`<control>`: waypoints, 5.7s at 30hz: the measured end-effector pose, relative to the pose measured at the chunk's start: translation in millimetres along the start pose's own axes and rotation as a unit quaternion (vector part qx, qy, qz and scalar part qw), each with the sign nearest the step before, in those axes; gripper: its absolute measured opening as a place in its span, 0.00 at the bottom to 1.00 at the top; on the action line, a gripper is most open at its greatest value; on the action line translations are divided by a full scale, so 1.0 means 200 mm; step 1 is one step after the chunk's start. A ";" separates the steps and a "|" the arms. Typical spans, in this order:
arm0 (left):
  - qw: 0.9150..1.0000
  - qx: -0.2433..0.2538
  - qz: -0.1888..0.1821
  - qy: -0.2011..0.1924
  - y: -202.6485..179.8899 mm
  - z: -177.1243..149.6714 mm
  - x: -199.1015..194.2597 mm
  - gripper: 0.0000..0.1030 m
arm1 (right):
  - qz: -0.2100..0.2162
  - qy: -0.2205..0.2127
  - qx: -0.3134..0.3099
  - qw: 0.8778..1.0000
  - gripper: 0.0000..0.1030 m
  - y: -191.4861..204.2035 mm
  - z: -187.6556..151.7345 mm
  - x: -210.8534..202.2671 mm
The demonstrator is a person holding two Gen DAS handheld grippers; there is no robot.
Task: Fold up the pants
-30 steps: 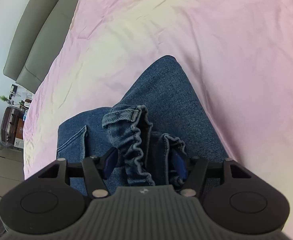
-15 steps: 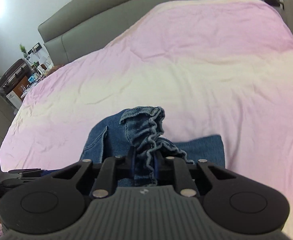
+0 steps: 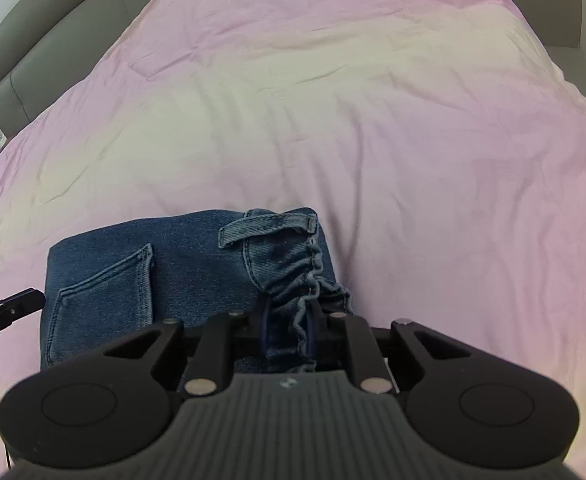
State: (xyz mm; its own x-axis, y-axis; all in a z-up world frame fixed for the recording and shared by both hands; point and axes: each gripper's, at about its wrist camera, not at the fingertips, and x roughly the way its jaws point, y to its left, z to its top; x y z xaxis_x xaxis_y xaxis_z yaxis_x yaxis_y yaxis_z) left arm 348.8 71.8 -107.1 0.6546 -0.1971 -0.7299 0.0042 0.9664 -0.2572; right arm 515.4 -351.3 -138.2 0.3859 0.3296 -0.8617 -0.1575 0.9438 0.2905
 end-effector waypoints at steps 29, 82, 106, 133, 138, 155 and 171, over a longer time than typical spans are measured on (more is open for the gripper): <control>0.986 0.133 0.095 0.020 -0.34 -0.08 -0.15 0.33 | -0.037 -0.077 -0.176 0.981 0.30 0.18 -0.25 -0.37; 0.978 0.192 0.032 0.078 -0.28 -0.78 -0.69 0.26 | -0.058 0.020 -0.148 0.987 0.29 -0.09 -0.62 -0.15; 0.985 -0.150 -0.064 0.057 0.12 -0.25 -0.16 0.57 | 0.049 0.028 0.027 0.998 0.61 -0.25 -0.14 -0.07; 0.972 -0.192 -0.095 0.096 0.18 -0.27 0.07 0.47 | 0.180 0.075 0.075 0.978 0.49 -0.38 -0.19 0.19; 0.977 -0.183 -0.074 0.084 0.12 -0.25 0.01 0.36 | 0.161 0.048 0.055 0.984 0.40 -0.30 -0.21 0.05; 0.979 -0.185 -0.071 0.051 0.13 -0.43 -0.50 0.25 | 0.146 0.023 0.015 0.989 0.35 0.06 -0.50 -0.61; 0.970 -0.237 -0.008 -0.057 0.70 -0.50 -1.07 0.25 | 0.223 0.018 -0.059 0.973 0.35 1.00 -0.61 -0.65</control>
State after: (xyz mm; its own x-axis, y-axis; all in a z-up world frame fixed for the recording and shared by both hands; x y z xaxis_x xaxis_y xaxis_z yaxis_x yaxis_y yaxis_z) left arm 133.8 232.1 -49.6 0.7372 -0.1654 -0.6551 -0.3155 0.7732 -0.5502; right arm 323.4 -208.2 -19.5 0.2228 0.7030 -0.6754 -0.4062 0.6968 0.5912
